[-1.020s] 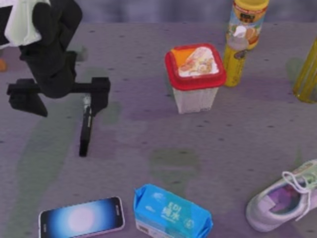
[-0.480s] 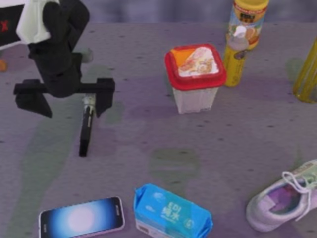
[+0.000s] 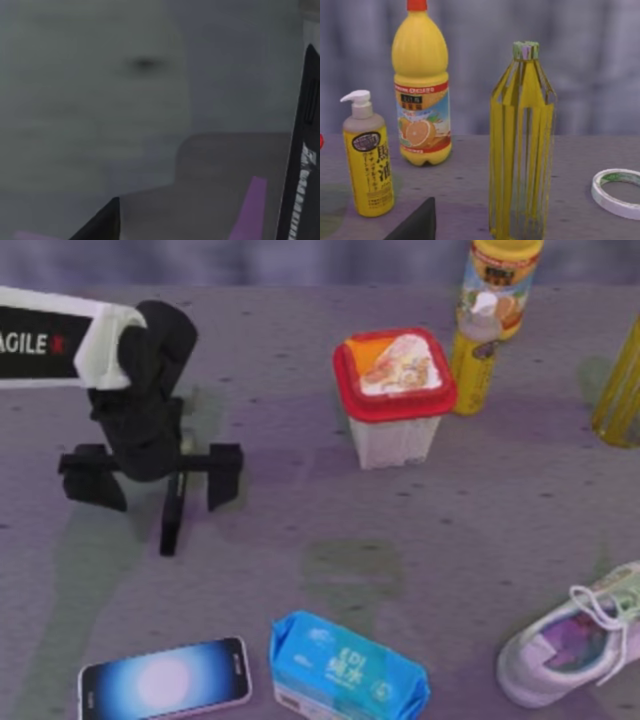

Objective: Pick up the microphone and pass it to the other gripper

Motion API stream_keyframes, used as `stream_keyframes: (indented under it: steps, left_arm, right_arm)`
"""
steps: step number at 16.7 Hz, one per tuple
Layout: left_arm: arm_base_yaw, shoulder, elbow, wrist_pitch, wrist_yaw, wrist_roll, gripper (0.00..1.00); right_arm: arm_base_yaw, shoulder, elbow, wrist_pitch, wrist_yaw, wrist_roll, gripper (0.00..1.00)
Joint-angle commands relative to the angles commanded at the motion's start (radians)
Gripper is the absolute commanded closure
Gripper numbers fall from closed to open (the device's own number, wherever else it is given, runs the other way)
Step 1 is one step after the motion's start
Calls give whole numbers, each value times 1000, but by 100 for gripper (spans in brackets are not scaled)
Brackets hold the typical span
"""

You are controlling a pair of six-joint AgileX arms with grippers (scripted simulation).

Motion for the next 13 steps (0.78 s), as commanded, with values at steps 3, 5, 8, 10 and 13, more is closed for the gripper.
stream_keyframes:
  steps: [3, 5, 8, 10, 13]
  left_arm:
    - [0, 30, -21, 45, 0, 1, 0]
    - [0, 30, -21, 45, 0, 1, 0]
    - [0, 30, -21, 45, 0, 1, 15]
    - [0, 30, -21, 45, 0, 1, 30]
    - [0, 30, -21, 45, 0, 1, 53]
  right_arm:
    - [0, 0, 0, 0, 0, 0, 0]
    - [0, 0, 0, 0, 0, 0, 0]
    - [0, 0, 0, 0, 0, 0, 0]
    - [0, 0, 0, 0, 0, 0, 0]
    - [0, 0, 0, 0, 0, 0, 0]
